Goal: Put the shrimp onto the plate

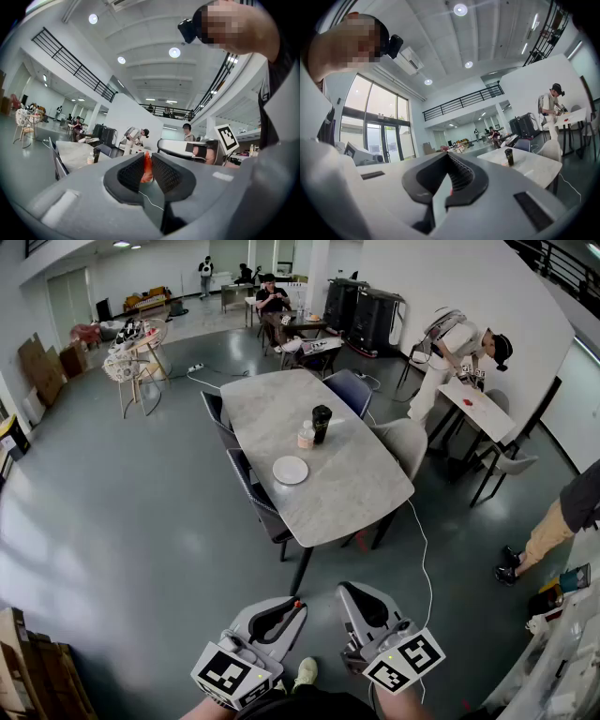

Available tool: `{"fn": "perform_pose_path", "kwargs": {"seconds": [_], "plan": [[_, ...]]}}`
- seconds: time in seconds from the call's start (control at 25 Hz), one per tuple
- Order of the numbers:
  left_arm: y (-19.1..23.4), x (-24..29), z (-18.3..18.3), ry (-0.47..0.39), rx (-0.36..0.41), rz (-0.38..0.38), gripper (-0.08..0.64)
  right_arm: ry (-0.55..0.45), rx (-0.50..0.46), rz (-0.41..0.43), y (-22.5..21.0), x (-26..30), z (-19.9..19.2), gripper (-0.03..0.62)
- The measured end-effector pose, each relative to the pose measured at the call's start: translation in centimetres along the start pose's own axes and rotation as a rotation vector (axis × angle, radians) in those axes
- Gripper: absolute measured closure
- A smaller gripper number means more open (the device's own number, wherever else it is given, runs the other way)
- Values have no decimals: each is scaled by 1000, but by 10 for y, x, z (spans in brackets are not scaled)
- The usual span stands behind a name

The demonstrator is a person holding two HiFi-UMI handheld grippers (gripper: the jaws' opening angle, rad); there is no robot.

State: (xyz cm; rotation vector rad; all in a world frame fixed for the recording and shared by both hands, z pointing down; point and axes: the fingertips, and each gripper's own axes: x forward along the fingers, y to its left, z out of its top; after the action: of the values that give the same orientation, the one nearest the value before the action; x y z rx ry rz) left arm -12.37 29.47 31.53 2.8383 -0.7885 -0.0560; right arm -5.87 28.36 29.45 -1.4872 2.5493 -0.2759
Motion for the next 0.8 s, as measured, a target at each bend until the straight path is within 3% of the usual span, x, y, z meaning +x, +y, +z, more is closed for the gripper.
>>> {"fn": "perform_pose_path", "kwargs": {"seconds": [0.48, 0.8], "plan": [[-26, 10, 27, -39, 22, 24, 506, -25, 6, 52, -3, -12, 21, 591], [-32, 27, 21, -24, 22, 26, 506, -31, 11, 83, -15, -19, 23, 591]]}}
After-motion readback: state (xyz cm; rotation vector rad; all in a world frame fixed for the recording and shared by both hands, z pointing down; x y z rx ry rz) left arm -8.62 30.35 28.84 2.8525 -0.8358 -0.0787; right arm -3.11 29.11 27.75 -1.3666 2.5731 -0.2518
